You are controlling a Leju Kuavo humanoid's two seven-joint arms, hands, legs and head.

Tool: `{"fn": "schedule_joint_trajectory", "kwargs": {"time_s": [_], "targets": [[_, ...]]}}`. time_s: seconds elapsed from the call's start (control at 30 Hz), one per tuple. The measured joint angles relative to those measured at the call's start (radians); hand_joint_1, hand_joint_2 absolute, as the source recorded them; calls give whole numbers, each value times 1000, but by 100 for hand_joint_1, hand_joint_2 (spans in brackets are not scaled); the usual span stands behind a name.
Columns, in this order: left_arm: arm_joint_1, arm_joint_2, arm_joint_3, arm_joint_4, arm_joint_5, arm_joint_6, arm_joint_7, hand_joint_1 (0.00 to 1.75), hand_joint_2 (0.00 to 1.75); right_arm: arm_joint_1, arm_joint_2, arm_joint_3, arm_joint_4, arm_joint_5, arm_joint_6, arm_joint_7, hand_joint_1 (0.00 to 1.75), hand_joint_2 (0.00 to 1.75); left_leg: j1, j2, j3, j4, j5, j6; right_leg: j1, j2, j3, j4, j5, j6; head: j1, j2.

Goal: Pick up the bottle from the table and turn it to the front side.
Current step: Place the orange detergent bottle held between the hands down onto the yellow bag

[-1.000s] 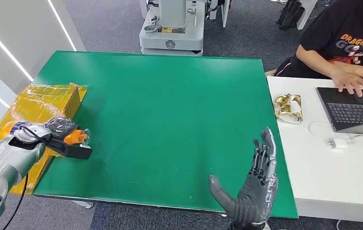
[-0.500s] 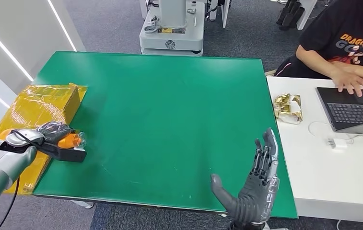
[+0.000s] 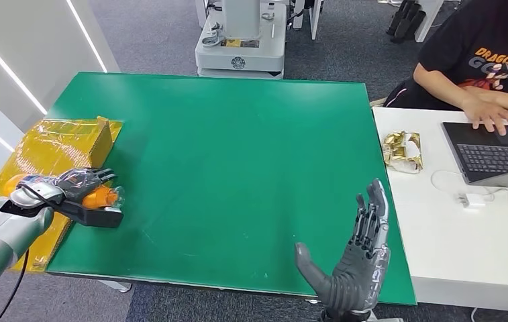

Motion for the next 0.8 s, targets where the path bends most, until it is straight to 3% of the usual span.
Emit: {"fn": "schedule_joint_trajectory", "kwargs": {"time_s": [0.6,0.8], "targets": [[21,7,-9,-27,32,41,1,0,175,0,0,0,1,-7,3,3,0,175,0,-1,0,0,0,0,0,-1,0,0,0,0,0,0],[64,45,-22,-101,62,48,6,0,175,2,0,0,1,-3,4,6,0,175,0,1,1,-1,0,0,0,1,0,0,0,0,0,0]]}}
